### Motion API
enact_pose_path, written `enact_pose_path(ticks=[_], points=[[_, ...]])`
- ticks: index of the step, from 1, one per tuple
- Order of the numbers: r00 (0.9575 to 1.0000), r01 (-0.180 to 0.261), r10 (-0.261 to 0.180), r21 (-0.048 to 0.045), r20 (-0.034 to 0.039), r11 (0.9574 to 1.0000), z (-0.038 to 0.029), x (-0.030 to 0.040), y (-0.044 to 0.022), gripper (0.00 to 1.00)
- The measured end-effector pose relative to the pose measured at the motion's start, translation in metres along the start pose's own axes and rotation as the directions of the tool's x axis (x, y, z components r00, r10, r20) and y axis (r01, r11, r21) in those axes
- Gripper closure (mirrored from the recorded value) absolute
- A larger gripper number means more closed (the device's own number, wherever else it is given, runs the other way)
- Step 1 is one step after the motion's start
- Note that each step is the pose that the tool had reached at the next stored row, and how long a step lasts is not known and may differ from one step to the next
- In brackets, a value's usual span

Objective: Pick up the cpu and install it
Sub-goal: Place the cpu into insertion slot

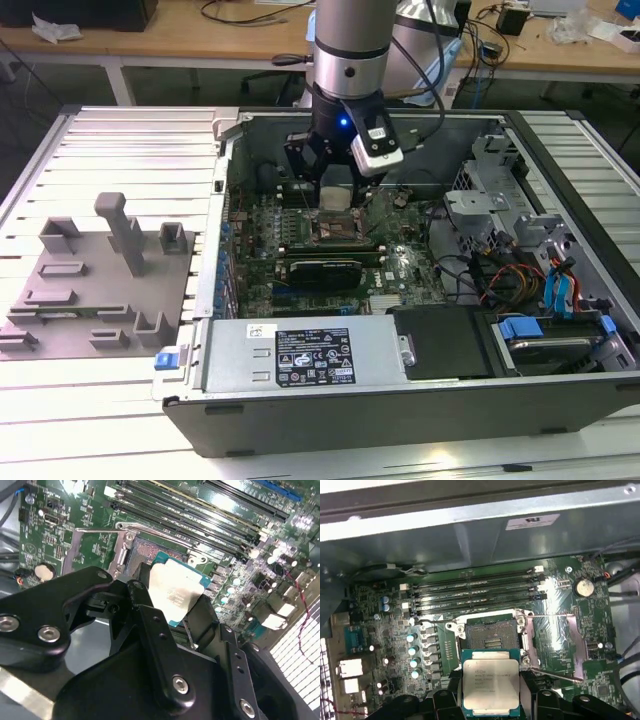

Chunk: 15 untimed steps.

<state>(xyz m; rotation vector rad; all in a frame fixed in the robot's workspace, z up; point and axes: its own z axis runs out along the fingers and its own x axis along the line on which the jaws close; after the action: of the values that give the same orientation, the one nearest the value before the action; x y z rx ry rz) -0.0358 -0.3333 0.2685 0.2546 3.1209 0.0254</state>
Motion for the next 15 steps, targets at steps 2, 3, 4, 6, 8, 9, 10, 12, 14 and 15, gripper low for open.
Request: enact_pose_path(ticks=[2,3,4,6,8,9,10,12,14,15], points=[[0.9995,-0.032,0.032,0.0002,0.0006,0.9995,0.0000,0.0000,0.0000,0.45],[0.9989,-0.047,0.047,0.0003,0.0008,0.9989,0.0001,0.0000,0.0000,0.45],[0.9980,-0.063,0.063,0.0005,0.0011,0.9980,0.0001,0.0000,0.0000,0.45],[0.9960,-0.089,0.089,0.0007,0.0016,0.9960,0.0001,0.0000,0.0000,0.45],[0.9924,-0.123,0.123,0.0009,0.0022,0.9924,0.0002,0.0000,0.0000,0.45],[0.9880,-0.154,0.154,0.0011,0.0028,0.9880,0.0002,0.0000,0.0000,0.45],[0.9850,-0.172,0.172,0.0013,0.0031,0.9850,0.0002,0.0000,0.0000,0.45],[0.9791,-0.203,0.203,0.0015,0.0037,0.9791,0.0003,0.0000,0.0000,0.45],[0.9741,-0.226,0.226,0.0016,0.0041,0.9741,0.0004,0.0000,0.0000,0.45],[0.9714,-0.237,0.237,0.0016,0.0044,0.9714,0.0005,-0.0001,0.0000,0.45]])
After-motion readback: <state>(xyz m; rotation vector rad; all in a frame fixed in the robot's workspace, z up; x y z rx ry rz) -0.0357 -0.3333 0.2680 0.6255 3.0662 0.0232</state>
